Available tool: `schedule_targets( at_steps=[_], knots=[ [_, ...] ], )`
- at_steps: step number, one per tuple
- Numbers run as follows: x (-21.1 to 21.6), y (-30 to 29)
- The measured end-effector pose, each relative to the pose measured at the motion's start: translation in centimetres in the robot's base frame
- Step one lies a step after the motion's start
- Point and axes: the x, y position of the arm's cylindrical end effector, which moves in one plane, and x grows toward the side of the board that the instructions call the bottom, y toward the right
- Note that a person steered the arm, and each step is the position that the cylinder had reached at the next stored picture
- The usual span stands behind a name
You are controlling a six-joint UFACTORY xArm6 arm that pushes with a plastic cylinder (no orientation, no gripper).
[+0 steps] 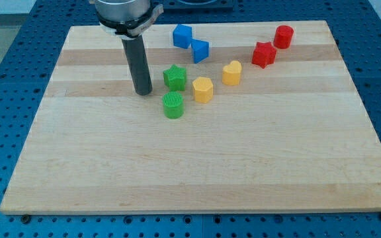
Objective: Move the green star above the yellow hexagon
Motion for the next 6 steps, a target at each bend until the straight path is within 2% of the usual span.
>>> schedule_targets(
  at_steps=[2,6],
  knots=[
    [0.0,4.5],
    [-6.1,6.7]
  ],
)
